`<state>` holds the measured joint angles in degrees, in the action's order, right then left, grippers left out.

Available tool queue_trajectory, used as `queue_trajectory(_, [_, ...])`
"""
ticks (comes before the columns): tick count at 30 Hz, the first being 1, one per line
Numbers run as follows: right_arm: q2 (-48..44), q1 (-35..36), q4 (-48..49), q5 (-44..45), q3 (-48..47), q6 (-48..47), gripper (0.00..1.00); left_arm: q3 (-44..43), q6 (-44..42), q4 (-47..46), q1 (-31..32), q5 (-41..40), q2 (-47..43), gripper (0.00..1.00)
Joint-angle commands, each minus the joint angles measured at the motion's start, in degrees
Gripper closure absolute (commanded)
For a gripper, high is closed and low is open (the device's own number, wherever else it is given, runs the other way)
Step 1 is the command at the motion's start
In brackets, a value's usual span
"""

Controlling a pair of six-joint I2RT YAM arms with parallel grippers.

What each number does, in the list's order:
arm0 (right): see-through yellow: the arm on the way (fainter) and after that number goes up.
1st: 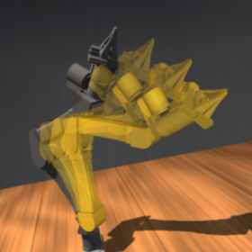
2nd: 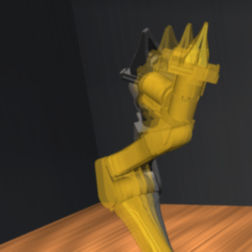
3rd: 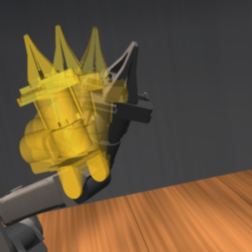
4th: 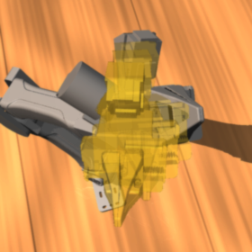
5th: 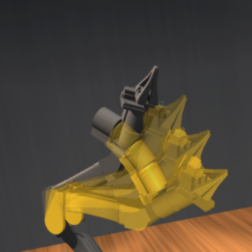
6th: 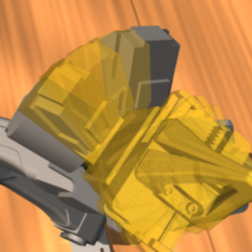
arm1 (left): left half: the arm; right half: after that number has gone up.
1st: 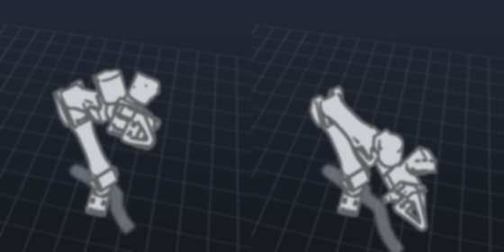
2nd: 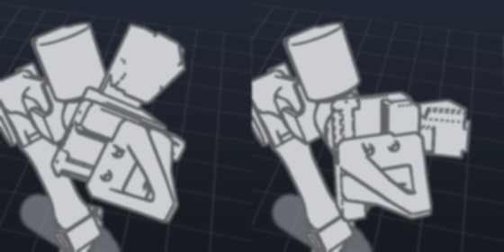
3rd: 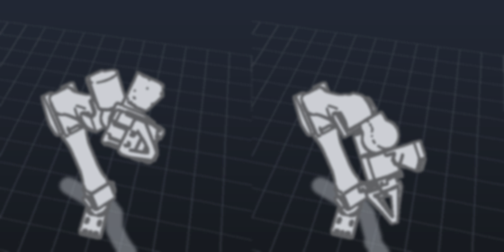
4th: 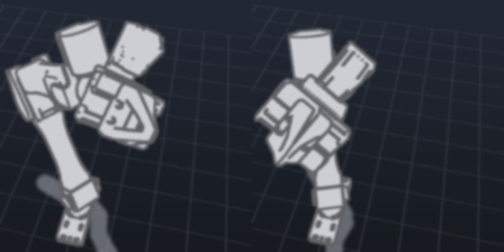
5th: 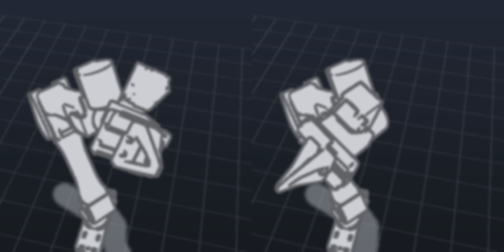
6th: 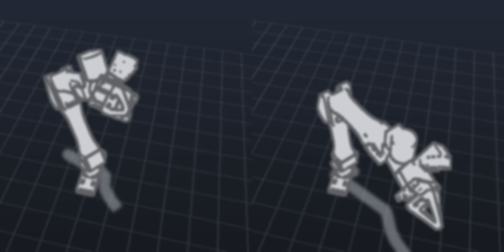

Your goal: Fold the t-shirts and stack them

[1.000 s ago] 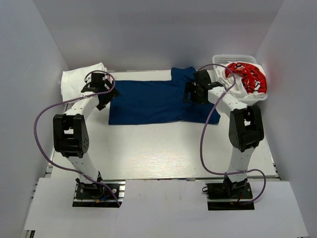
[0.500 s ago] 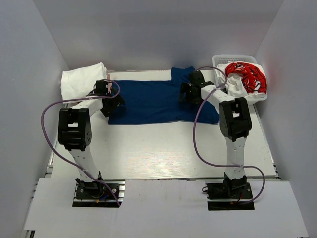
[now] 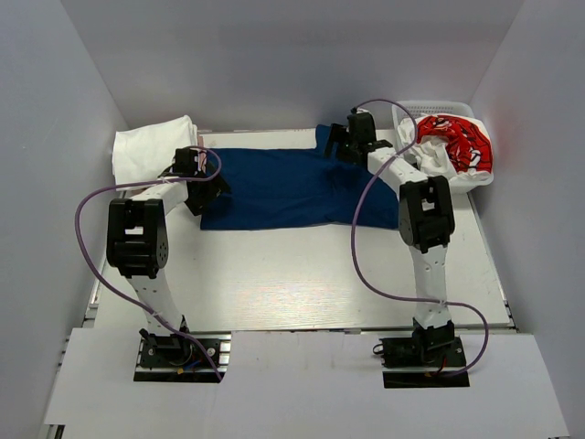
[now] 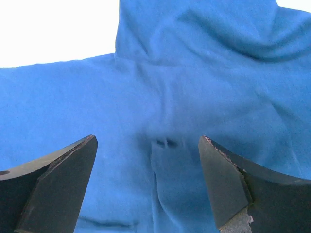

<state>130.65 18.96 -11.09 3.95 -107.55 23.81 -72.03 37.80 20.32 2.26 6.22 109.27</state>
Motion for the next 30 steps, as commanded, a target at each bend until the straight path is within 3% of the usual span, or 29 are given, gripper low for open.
queue_trajectory(1, [-8.4, -0.3, 4.3, 1.4, 4.8, -1.2, 0.1, -0.6, -1.9, 0.1, -0.2, 1.5, -2.8, 0.0])
queue_trajectory(8, [-27.5, -0.5, 9.3, 5.5, 36.5, 1.7, 0.1, -1.0, -4.8, -3.2, 0.8, 9.9, -3.4, 0.0])
queue_trajectory(14, [-29.6, -2.2, 9.2, 3.2, 45.5, 3.0, 0.1, 2.1, -4.1, -7.3, 0.8, 17.8, 0.1, 0.0])
queue_trajectory(20, [-28.4, -4.0, 8.1, -1.2, 48.7, 6.3, 0.1, 4.5, -4.1, -2.3, 0.8, 11.6, 2.3, 0.0])
queue_trajectory(23, [-30.4, -4.1, 4.7, -1.9, 54.0, 10.0, 0.1, 8.3, -4.1, -1.4, 0.8, 9.4, -1.0, 0.0])
queue_trajectory(30, [-50.0, -3.8, -0.2, 1.0, 71.1, 18.0, 0.1, 19.1, -3.1, 1.1, 1.3, 6.7, -10.2, 0.0])
